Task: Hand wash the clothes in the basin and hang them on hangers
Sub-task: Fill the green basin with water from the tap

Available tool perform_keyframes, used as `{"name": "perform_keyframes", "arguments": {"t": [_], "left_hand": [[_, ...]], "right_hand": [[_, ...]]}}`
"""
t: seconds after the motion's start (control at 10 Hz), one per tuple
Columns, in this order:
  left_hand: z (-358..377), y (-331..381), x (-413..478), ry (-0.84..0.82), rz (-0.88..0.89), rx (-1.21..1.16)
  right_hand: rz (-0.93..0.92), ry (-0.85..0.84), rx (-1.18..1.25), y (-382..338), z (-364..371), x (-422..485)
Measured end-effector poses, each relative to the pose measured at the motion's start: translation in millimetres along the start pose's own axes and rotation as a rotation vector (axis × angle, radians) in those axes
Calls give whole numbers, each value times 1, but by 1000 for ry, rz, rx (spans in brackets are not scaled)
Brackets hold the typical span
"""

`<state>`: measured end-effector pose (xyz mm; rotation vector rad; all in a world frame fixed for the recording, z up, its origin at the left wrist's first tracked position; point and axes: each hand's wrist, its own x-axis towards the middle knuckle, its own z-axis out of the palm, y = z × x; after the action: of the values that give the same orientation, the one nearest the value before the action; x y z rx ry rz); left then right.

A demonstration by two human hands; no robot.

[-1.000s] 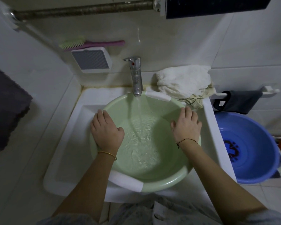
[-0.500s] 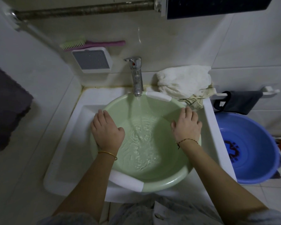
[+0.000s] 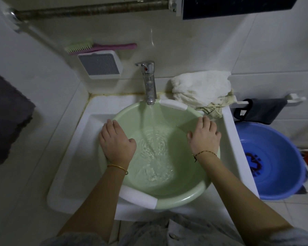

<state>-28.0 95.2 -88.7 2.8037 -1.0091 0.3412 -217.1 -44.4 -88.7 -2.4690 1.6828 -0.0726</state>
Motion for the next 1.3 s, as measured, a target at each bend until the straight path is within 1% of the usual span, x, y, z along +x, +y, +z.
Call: {"name": "perform_keyframes", "arguments": {"t": [0.6,0.9,1.3], "left_hand": [[0,0,0,-21,4,25],[0,0,-1,11,12,10],[-1,0,-1,-12,3,6]], "right_hand": [[1,0,17,-1,0,0],[4,0,11,0,-1,0],[5,0,25,0,0,0]]}}
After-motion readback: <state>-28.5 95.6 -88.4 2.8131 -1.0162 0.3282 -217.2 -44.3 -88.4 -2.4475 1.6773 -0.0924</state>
